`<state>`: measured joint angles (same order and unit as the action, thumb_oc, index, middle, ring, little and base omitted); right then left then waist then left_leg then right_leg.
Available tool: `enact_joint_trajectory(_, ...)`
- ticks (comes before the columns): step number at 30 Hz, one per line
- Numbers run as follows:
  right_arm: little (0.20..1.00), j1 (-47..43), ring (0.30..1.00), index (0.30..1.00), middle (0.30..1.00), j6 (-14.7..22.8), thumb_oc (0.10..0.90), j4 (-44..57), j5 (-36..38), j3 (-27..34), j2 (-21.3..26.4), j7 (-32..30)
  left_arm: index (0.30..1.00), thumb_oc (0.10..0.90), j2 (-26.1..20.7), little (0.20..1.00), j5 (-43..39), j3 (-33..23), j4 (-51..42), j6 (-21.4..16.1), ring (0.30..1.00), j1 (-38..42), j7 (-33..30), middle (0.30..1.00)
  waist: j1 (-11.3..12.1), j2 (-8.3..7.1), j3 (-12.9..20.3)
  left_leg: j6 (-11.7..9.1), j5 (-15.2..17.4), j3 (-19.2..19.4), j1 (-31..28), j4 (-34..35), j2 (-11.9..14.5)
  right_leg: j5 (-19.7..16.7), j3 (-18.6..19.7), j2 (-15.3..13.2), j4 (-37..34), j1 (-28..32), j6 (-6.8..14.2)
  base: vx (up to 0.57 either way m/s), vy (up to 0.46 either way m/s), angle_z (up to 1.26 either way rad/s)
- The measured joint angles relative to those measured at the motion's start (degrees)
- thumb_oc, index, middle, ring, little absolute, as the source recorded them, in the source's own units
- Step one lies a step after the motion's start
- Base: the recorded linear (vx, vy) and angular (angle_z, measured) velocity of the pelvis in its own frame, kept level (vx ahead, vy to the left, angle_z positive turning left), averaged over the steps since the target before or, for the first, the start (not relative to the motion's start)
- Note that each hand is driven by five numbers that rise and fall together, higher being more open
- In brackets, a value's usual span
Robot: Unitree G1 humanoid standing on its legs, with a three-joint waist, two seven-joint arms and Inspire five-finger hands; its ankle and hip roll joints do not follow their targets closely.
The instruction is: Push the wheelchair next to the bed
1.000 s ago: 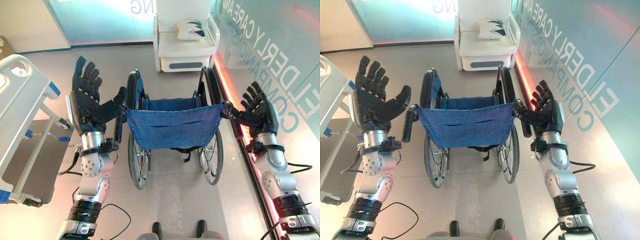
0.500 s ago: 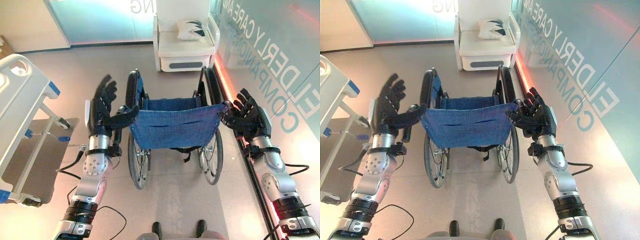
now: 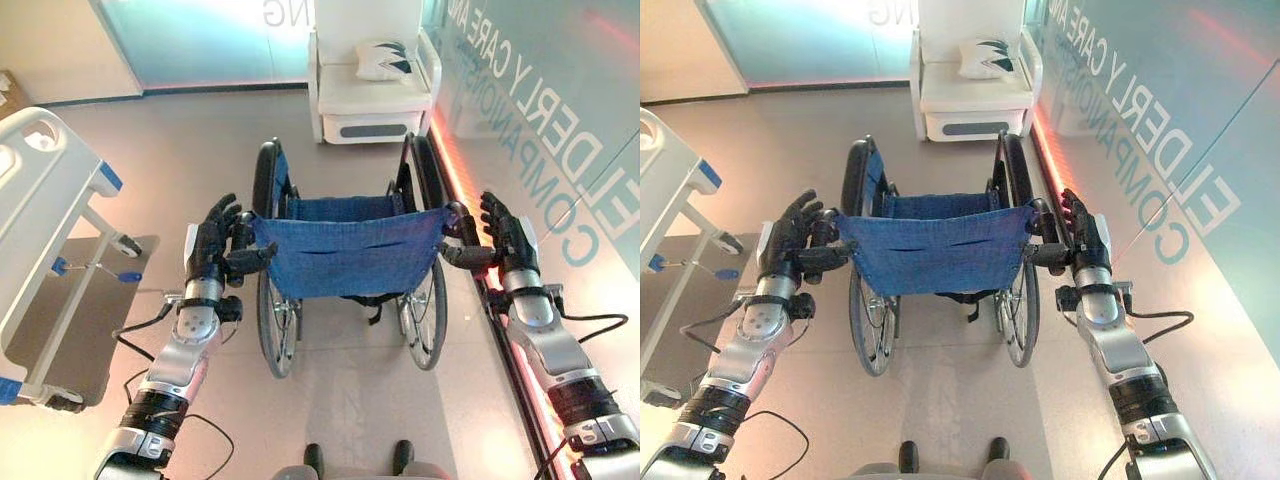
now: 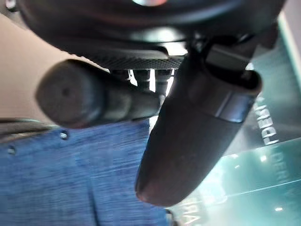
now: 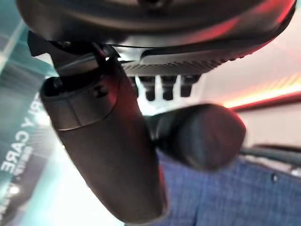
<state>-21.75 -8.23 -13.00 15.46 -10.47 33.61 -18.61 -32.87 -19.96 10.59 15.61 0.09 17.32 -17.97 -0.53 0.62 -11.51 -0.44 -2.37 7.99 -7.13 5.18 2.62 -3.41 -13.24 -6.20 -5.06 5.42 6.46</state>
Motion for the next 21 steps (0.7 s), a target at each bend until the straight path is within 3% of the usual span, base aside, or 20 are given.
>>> enact_joint_trajectory(5, 0.9, -4.21, 0.9, 0.9, 0.9, -2.69, 0.8, -0.72, -1.59, -1.37, 0.51, -2.91, 0.9, 0.8, -1.81, 0.9, 0.28, 2.28, 2.91, 2.15, 0.9, 3.79, -0.28, 0.9, 0.02, 0.03, -0.97, -0.01, -0.01, -0.01, -0.02, -0.01, -0.01, 0.0, 0.0, 0.02, 0.0, 0.03, 0.0, -0.01, -0.002, 0.0)
enact_joint_trajectory(21, 0.9, -17.93, 0.9, 0.9, 0.9, -13.39, 0.8, -8.06, -1.45, -8.77, 3.78, -0.3, 0.9, 0.8, -5.09, 0.9, 8.77, 11.59, 10.06, 12.28, 0.9, 17.93, 0.37, 0.9, 1.35, 0.1, -2.93, -0.21, -0.15, -0.09, 0.15, -0.02, -0.1, 0.0, -0.04, 0.18, 0.01, 0.03, -0.03, 0.0, 0.0, 0.0)
